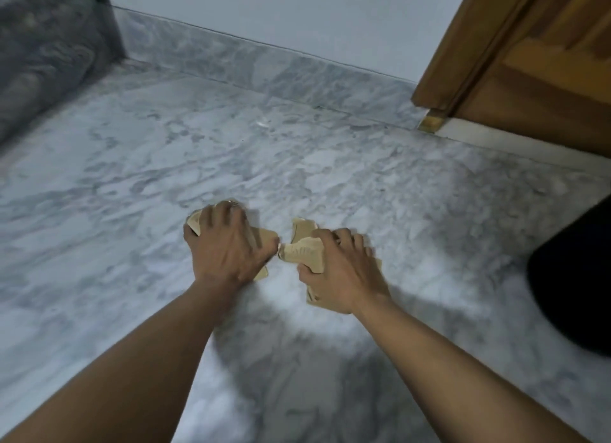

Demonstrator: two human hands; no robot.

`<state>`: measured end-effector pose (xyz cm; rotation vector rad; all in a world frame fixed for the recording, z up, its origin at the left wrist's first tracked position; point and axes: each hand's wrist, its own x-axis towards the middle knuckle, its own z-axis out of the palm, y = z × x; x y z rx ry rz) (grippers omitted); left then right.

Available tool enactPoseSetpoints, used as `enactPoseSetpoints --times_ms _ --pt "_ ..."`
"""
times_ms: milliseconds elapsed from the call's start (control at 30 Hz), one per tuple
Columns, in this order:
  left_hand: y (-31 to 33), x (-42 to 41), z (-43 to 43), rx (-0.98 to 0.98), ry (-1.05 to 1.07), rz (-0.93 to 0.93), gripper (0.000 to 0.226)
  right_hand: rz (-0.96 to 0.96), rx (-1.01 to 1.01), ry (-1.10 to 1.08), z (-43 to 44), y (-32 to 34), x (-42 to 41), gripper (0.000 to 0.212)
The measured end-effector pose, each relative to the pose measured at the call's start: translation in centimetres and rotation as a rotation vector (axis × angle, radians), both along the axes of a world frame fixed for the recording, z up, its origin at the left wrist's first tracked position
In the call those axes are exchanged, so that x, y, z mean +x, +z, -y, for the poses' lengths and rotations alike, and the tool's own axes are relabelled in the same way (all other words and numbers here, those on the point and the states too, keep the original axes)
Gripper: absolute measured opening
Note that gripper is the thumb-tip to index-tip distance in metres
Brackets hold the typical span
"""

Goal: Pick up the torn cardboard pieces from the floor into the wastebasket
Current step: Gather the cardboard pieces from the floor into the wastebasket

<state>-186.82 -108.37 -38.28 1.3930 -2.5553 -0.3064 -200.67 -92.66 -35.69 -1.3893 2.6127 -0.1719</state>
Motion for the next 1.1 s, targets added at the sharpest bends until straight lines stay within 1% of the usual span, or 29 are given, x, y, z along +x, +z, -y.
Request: enactPoseSetpoints --times_ms 67,167,233,300,367,467,600,700,833,1000,1100 --pt "0.4 1.0 -2.3 -0.009 -0.005 0.006 0.086 0.021 0.007 -0.039 -2.4 0.0 0.7 0.065" --pt "1.1 2.0 -5.7 -0.011 -0.013 0.082 0.096 -0.081 0.019 -0.106 -6.1 -0.5 1.8 0.070" --pt "1.3 2.2 -7.4 -0.004 -0.010 0.089 0.100 -0.097 -0.025 -0.197 -8.1 -1.0 2.4 0.072" --pt "1.4 2.2 -8.8 0.014 0.009 0.089 0.099 -0.101 -0.121 -0.271 -9.5 -1.6 2.9 0.067" --pt "1.6 2.4 -10.0 -0.001 0.009 0.109 0.093 -0.016 -0.195 -0.343 -10.4 -1.3 3.5 0.068" --pt "1.9 2.8 -11.6 -0.042 -0.026 0.090 0.079 0.117 -0.185 -0.393 -11.0 -0.8 4.1 0.071" --pt "2.4 3.3 -12.8 -0.051 -0.009 -0.002 0.063 0.166 -0.181 -0.373 -11.8 -0.4 4.5 0.058" --pt "2.8 3.1 -12.8 -0.029 -0.030 -0.055 0.054 0.223 -0.210 -0.369 -12.5 0.3 3.8 0.056" --pt "3.2 2.3 -13.3 0.003 -0.112 -0.095 0.044 0.237 -0.272 -0.403 -12.9 2.9 1.6 0.058" --pt "5.3 0.5 -14.8 0.105 -0.091 -0.226 0.031 0.203 -0.342 -0.478 -13.9 6.8 -1.1 0.059" --pt "6.8 -0.5 -15.2 0.144 -0.118 -0.253 0.026 0.170 -0.329 -0.483 -15.0 8.1 -1.7 0.062"
